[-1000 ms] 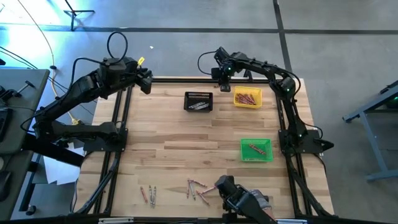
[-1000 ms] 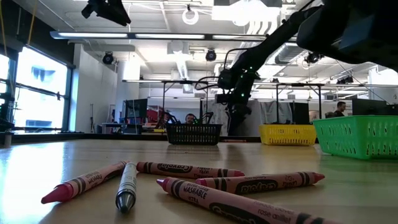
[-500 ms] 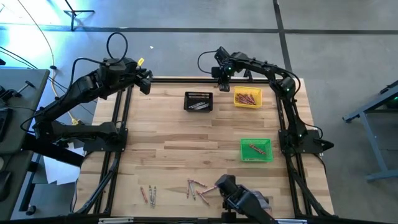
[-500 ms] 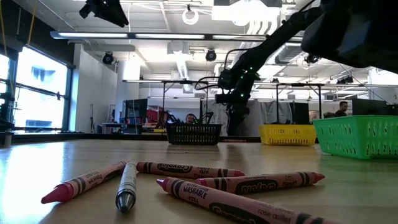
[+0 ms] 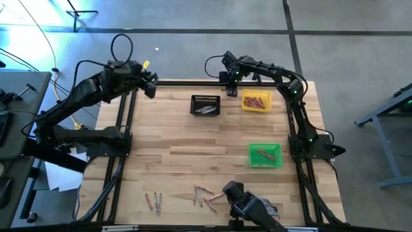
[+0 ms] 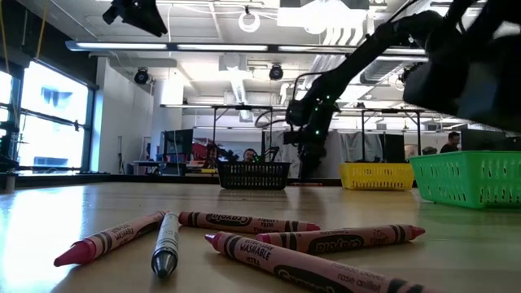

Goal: Sort crayons
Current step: Put the red crayon into the yellow basket

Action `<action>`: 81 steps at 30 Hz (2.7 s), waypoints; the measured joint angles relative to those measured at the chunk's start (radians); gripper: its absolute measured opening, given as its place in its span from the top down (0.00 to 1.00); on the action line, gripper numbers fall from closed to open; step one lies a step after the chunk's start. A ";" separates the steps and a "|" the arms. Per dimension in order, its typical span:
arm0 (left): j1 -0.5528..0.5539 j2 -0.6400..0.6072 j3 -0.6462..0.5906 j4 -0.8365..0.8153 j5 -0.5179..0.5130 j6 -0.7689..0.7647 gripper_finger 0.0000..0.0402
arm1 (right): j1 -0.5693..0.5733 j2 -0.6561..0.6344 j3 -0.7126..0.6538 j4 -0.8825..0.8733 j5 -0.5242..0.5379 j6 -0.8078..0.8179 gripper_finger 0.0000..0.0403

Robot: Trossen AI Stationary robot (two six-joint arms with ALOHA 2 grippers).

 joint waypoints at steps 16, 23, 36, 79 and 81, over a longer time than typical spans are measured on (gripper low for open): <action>0.000 0.000 0.000 -0.014 -0.017 -0.019 0.80 | -0.009 0.036 0.005 -0.032 -0.053 -0.015 0.74; 0.000 0.000 0.000 -0.014 -0.019 -0.018 0.80 | -0.004 0.037 0.005 -0.093 -0.065 -0.008 0.92; 0.000 0.000 0.000 -0.014 -0.019 0.018 0.80 | -0.003 0.050 0.103 -0.172 -0.074 0.133 0.99; 0.055 -0.008 0.000 0.016 -0.164 0.160 0.80 | -0.066 -0.433 -0.456 -0.287 -0.013 0.641 0.98; 0.069 -0.008 0.000 0.039 -0.164 0.181 0.80 | -0.067 -0.459 -0.503 -0.237 0.000 0.681 0.98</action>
